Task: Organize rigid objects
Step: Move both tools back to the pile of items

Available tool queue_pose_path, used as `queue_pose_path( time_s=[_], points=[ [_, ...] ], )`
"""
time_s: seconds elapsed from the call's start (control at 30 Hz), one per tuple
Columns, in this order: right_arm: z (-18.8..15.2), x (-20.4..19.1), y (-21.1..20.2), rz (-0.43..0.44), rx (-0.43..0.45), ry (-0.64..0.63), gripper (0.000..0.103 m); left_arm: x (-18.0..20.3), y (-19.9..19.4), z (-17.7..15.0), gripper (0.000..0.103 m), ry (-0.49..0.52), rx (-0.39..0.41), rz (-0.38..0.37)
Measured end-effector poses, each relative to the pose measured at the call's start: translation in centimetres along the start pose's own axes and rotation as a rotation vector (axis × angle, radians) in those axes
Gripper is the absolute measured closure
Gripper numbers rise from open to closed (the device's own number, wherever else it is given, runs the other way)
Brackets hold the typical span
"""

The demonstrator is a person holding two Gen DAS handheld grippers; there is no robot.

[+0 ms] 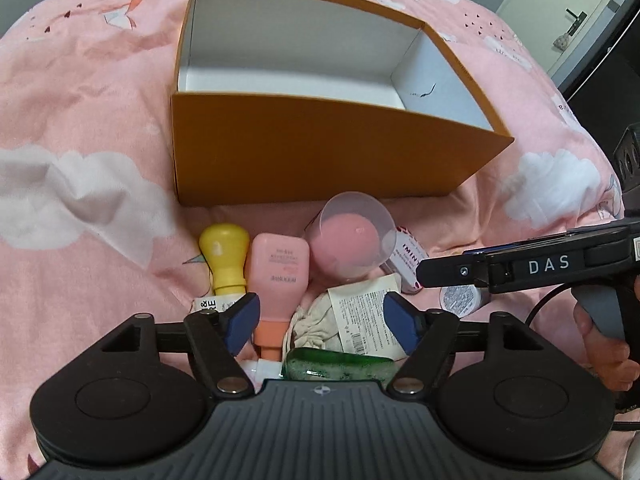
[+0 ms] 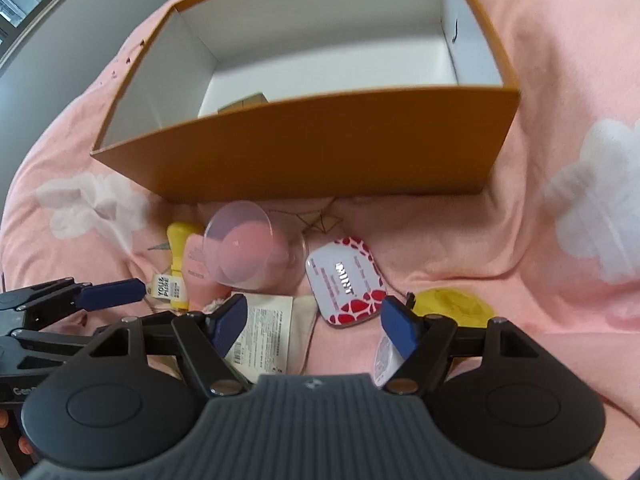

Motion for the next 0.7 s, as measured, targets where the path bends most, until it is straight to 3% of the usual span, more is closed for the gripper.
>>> queue_pose_path(
  time_s=[0.2, 0.43, 0.57, 0.7],
  points=[
    [0.4, 0.1, 0.2, 0.002, 0.01, -0.001, 0.035, 0.5, 1.1, 0.2, 0.021, 0.056, -0.018, 0.045],
    [1.7, -3.9, 0.7, 0.006, 0.019, -0.228, 0.033, 0.8, 1.3, 0.0, 0.025, 0.153, -0.083, 0.038],
    [2.5, -5.0, 2.0, -0.031, 0.008, -0.32, 0.028, -0.2, 1.5, 0.5, 0.025, 0.182, -0.087, 0.105],
    [2.7, -5.6, 3.7, -0.052, -0.021, -0.389, 0.027, -0.5, 2.1, 0.6, 0.026, 0.197, -0.107, 0.115]
  ],
)
Point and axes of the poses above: each gripper's, at about its wrist camera, not at the fingertips, and y roughly the way its jaws point, x to its right, z to its top, the point moved 9 cm from there along y, roughly the way its jaws point, and after that the axes turned 7 degrees about z, right-handed, at the moved point
